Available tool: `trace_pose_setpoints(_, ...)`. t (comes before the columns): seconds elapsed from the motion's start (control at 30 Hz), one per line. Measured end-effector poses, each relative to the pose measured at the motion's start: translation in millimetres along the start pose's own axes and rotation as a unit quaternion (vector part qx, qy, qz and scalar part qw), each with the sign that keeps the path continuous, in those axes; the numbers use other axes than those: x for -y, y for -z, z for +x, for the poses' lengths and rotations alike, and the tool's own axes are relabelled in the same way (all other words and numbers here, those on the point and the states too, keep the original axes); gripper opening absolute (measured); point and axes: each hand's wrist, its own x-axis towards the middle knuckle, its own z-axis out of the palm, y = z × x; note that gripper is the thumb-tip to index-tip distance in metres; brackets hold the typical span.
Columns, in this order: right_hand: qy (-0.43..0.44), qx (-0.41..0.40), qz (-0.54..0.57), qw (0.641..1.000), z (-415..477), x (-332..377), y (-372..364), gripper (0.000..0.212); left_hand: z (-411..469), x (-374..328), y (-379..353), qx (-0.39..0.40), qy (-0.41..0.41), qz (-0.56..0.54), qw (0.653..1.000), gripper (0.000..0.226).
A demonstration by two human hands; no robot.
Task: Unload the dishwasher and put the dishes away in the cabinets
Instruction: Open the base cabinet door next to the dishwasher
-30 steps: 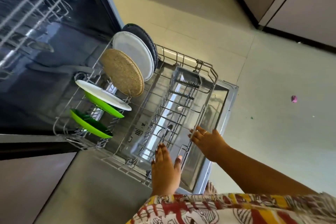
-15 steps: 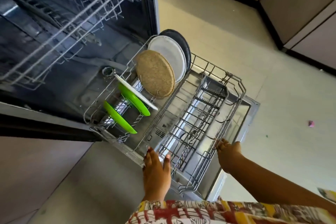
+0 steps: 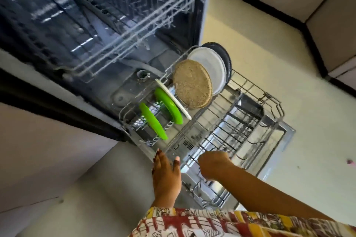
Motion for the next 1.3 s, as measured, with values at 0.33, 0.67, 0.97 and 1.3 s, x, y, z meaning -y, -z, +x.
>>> trace_pose_setpoints(0.33,0.308,-0.176,0.136,0.925,-28,223,103,0.056,-37,100,187,-0.345,0.124,-0.353,0.861,0.054)
trace_pose_setpoints(0.67,0.4,-0.184,0.145,0.886,-92,394,124,0.071,-128,210,335,-0.432,0.189,-0.534,0.702,0.053)
trace_pose_setpoints(0.97,0.398,-0.204,0.28,0.85,-130,583,144,0.059,-156,276,445,-0.407,0.142,-0.562,0.706,0.059)
trace_pose_setpoints(1.3,0.396,-0.248,0.351,0.811,-109,593,123,0.038,-170,262,463,-0.335,0.097,-0.566,0.747,0.058)
